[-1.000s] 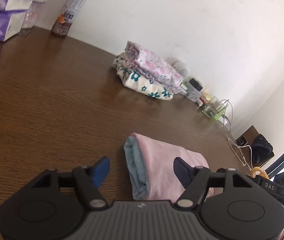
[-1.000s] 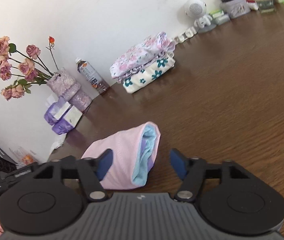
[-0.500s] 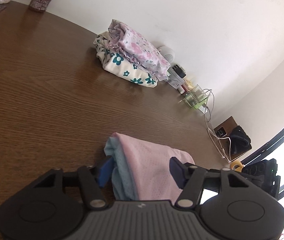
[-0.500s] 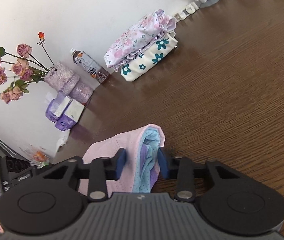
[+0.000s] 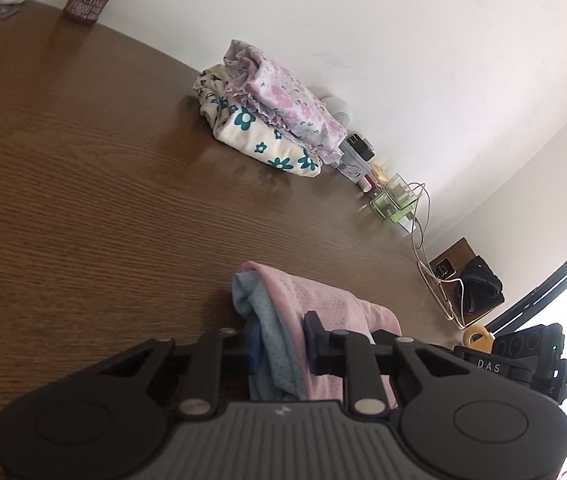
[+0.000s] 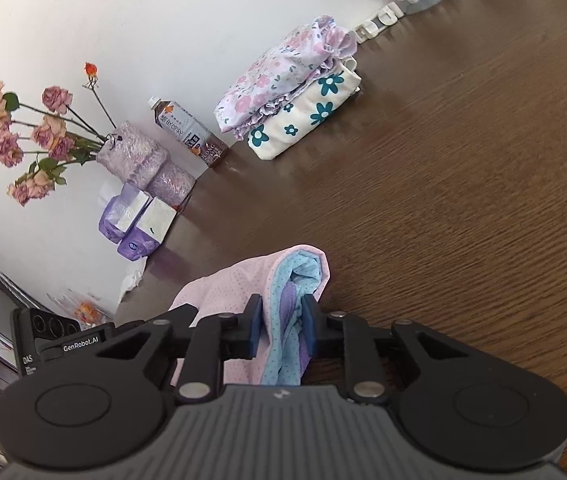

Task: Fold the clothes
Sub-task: 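Carry the pink roll with both grippers toward the folded clothes stack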

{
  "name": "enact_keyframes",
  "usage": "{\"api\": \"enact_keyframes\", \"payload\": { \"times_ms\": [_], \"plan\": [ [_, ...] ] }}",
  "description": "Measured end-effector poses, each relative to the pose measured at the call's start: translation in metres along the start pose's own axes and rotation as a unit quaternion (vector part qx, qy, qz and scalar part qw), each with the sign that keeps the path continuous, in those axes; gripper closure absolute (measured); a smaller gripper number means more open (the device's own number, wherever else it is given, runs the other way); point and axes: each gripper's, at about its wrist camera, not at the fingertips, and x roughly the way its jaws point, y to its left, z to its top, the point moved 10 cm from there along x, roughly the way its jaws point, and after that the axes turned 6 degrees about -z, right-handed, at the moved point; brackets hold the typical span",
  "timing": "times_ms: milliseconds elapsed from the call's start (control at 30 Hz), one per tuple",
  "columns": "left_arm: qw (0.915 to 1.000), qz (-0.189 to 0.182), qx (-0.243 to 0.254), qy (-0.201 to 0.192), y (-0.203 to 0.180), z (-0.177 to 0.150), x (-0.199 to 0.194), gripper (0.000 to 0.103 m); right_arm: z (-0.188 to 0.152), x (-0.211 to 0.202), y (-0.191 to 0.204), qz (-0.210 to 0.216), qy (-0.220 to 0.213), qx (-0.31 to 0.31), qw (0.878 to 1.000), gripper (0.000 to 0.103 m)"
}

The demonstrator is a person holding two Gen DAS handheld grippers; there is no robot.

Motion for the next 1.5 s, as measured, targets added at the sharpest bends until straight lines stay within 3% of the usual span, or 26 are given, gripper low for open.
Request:
{"api": "enact_keyframes", "payload": {
  "times_ms": [133, 233, 433, 867, 1233, 1500],
  "plan": [
    [0.9989, 0.017, 0.044, -0.004, -0.007, -0.003, 0.000, 0.086, -0.002, -0.002, 0.006, -0.016, -0.013, -0.041, 0.999, 0.084],
    [0.9980, 0.023, 0.058, -0.009, -0.012, -0.005, -0.003, 0.088, -0.001, -0.007, 0.009, -0.004, -0.023, -0.039, 0.999, 0.093],
    [0.9953, 0.026, 0.090, -0.027, -0.031, -0.007, -0.012, 0.090, 0.004, -0.018, 0.017, -0.003, -0.048, -0.055, 0.997, 0.094],
    [0.9870, 0.015, 0.133, -0.089, -0.078, 0.031, -0.034, 0.091, 0.035, -0.047, 0.047, 0.010, -0.098, -0.098, 0.990, 0.094],
    [0.9752, 0.017, 0.176, -0.133, -0.120, 0.118, -0.016, 0.091, 0.127, -0.068, 0.082, 0.006, -0.165, -0.146, 0.976, 0.094],
    [0.9758, 0.032, 0.161, -0.144, -0.105, 0.194, 0.025, 0.091, 0.220, -0.031, 0.082, -0.009, -0.176, -0.139, 0.974, 0.094]
  ]
}}
